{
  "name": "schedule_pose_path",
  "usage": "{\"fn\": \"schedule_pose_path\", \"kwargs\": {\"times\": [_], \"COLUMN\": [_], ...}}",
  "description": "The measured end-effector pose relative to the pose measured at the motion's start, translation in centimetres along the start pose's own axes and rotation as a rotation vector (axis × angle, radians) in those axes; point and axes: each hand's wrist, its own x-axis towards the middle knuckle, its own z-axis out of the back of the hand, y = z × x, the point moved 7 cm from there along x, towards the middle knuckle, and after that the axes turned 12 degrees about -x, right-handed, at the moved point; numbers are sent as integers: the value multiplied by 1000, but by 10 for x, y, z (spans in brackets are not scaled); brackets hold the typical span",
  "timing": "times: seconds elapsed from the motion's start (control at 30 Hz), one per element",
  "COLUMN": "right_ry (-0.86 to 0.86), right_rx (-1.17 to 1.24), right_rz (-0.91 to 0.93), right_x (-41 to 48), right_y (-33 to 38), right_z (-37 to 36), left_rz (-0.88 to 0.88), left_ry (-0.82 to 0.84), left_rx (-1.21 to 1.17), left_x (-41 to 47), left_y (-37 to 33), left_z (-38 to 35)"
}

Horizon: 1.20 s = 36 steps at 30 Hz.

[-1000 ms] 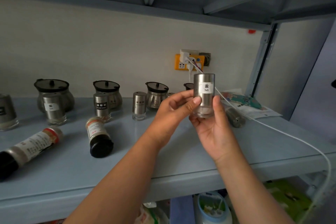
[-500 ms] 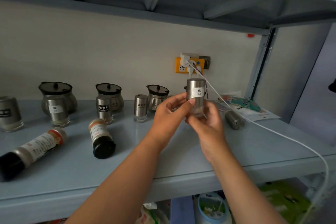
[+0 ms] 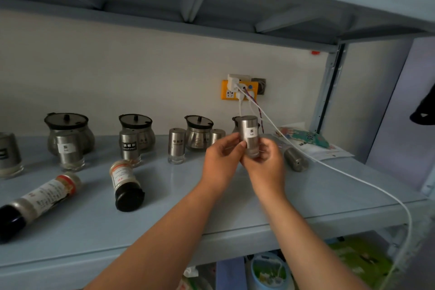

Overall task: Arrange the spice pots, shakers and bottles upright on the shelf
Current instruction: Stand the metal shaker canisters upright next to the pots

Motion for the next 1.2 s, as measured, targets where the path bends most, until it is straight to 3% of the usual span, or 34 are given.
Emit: {"fn": "schedule_pose_path", "kwargs": {"times": [0.17, 0.5, 0.97, 1.2], "right_ry": [-20, 58, 214, 255], "right_rx": [-132, -363, -593, -668], "right_rz": [-78, -150, -130, -88], "right_x": [25, 40, 40, 38], "right_y": [-4, -34, -39, -37], "right_z": [0, 0, -15, -16], "left_rz": [-18, 182, 291, 244], "left_ry": [69, 79, 96, 67], "left_rx": [131, 407, 417, 447], "left_x": [9, 14, 22, 21], "left_y": [2, 41, 52, 47], "left_z": [-21, -30, -20, -17]}}
